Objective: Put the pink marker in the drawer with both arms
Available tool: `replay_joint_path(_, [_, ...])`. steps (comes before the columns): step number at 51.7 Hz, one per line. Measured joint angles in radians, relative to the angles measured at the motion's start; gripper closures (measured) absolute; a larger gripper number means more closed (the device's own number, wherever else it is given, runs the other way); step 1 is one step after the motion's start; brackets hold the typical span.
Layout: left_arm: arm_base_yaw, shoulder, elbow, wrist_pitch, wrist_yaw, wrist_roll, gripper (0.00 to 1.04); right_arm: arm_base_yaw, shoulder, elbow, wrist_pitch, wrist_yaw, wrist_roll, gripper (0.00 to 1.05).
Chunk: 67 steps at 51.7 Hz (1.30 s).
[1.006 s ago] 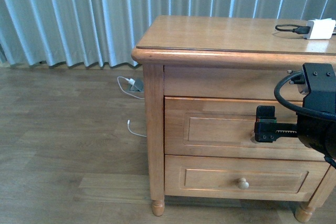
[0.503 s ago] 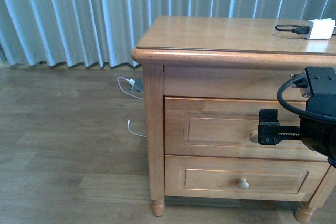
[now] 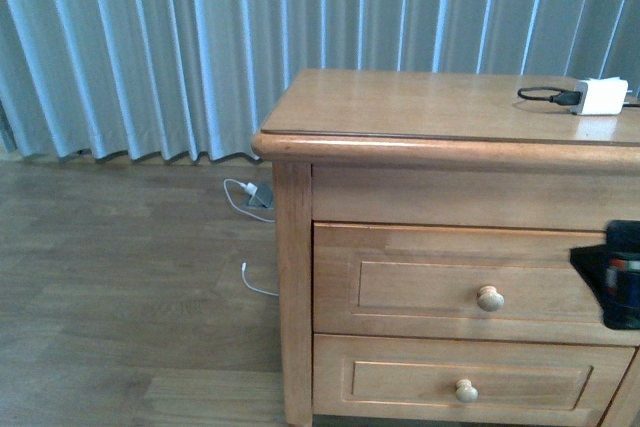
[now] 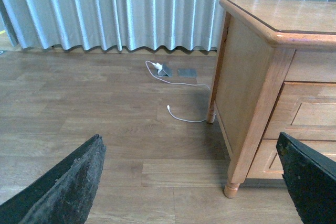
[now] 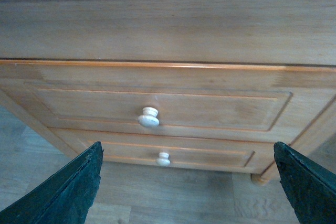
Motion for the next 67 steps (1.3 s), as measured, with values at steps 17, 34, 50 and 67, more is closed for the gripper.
replay_joint_path(17, [0.0,0.0,0.0,0.0,0.0,0.0,0.06,-0.157,-0.656,-0.176,-0.447,-0.101,-0.008,0.08])
replay_joint_path(34, [0.0,0.0,0.0,0.0,0.0,0.0,0.06,-0.2,-0.818,-0.221,-0.483,-0.084,-0.019,0.12])
replay_joint_path(50, [0.0,0.0,0.0,-0.001,0.0,0.0,0.06,-0.055,-0.986,-0.41,-0.212,0.09,-0.05,0.82])
replay_joint_path(67, [0.0,0.0,0.0,-0.001,0.0,0.0,0.06,-0.054,-1.102,-0.446,-0.288,0.093,-0.053,1.03])
